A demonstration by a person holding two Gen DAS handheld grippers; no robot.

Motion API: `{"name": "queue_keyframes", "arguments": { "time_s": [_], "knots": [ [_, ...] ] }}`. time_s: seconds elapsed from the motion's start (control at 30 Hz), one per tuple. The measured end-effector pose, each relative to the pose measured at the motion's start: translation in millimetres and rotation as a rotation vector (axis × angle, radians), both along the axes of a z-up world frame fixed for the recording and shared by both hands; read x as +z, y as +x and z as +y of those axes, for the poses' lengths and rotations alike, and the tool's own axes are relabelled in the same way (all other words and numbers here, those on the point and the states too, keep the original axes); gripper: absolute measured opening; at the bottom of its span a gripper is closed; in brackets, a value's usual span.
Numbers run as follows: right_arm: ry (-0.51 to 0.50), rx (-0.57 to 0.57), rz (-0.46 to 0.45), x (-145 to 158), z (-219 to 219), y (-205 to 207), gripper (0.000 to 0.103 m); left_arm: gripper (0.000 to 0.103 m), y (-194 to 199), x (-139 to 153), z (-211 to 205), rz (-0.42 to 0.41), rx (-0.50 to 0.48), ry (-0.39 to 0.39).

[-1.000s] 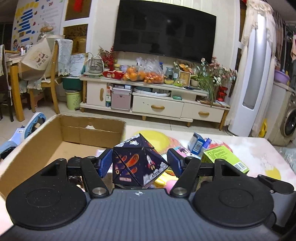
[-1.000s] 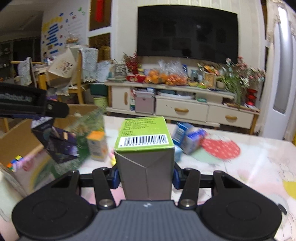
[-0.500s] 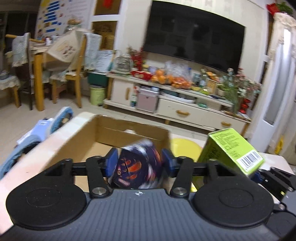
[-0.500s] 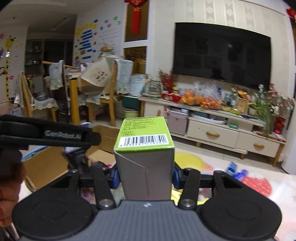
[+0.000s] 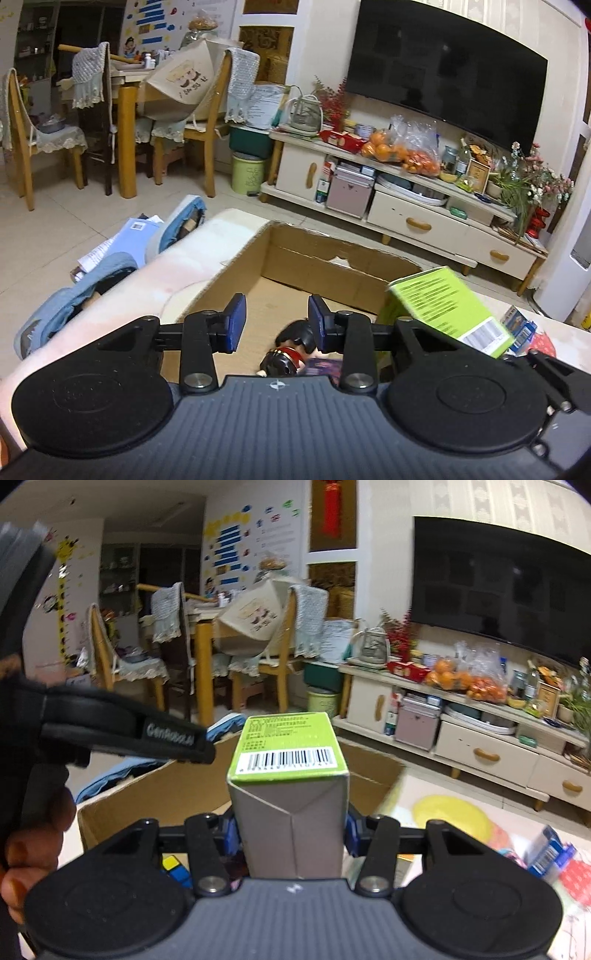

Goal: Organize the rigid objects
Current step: 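Open the left tool over the cardboard box while the right tool releases the milk carton inside, then move both tools back out of the box toward the toys on the table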

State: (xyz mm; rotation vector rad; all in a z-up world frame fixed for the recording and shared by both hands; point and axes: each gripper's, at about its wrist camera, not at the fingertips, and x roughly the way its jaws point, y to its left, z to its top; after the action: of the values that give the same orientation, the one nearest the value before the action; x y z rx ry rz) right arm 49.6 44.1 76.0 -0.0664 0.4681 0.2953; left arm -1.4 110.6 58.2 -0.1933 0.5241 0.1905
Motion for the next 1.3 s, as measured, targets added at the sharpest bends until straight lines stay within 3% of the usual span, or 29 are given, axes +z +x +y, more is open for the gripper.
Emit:
{"name": "queue_keyframes", "arguments": {
  "time_s": [0.17,0.5,0.57,0.67,0.8,1.3],
  "knots": [
    [-0.014,0.045,-0.005,-4,14,5,0.050,0.046,-2,3,6,-0.012,0.042,0.012],
    [-0.025,0.131,0.044,-23,40,21,0.051,0.072,-5,7,13,-0.030,0.099,0.038],
    [-0.045,0.135,0.033,-23,44,17,0.055,0.079,-4,7,13,-0.032,0.100,0.037],
    [-0.028,0.130,0.026,-20,41,12,0.069,0.098,-4,8,12,-0.039,0.104,0.041],
    [-0.028,0.109,0.015,-18,36,3,0.071,0.103,-4,8,10,-0.047,0.100,0.043],
    [0.000,0.000,-0.023,-16,2,-37,0.079,0.103,-6,4,1,-0.029,0.040,0.041]
  ]
}}
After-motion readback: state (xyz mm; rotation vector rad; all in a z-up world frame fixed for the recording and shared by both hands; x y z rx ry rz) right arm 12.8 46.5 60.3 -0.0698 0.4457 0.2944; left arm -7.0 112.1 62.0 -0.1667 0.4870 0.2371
